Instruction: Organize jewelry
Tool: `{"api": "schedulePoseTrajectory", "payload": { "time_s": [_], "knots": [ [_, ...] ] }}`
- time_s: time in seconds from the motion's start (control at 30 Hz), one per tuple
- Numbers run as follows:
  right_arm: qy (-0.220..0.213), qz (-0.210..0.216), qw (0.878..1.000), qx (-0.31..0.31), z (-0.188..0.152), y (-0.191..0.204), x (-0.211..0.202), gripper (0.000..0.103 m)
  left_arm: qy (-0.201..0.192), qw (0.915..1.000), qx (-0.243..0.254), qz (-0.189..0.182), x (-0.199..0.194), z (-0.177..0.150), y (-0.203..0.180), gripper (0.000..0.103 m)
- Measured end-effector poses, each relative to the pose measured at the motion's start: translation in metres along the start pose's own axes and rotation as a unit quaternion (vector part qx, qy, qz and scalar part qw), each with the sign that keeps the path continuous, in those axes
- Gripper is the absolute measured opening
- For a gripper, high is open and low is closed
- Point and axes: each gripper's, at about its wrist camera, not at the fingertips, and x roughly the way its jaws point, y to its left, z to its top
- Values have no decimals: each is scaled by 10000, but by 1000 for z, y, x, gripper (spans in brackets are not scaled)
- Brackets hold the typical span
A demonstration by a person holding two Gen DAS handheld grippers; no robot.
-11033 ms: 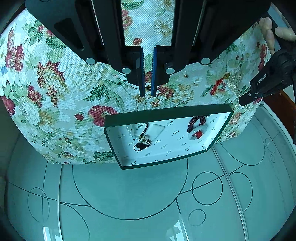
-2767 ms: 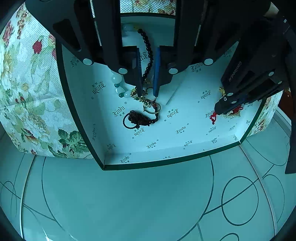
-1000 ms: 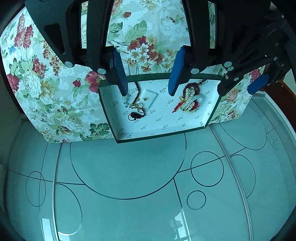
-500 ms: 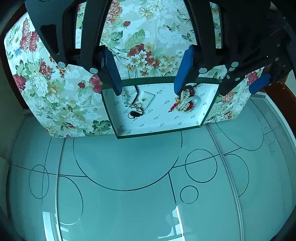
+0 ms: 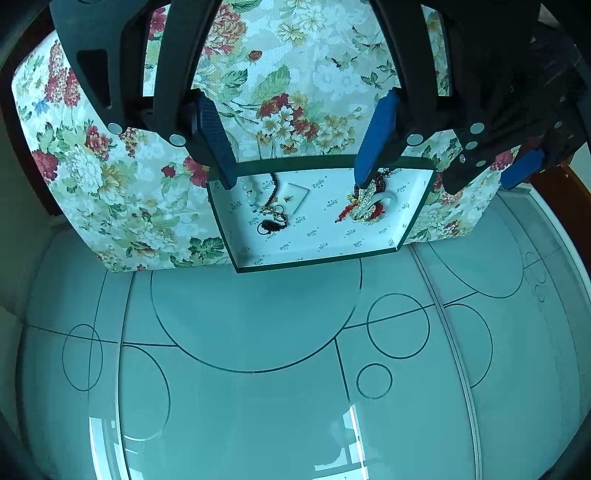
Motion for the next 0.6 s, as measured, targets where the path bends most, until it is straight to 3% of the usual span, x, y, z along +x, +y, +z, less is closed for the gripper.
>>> {"api": "schedulePoseTrajectory", "payload": {
  "time_s": [0.6],
  "knots": [
    [-8, 6, 10000, -22, -2, 3, -6, 66, -18, 10000, -45, -28, -7, -1, 1, 82]
  ]
}}
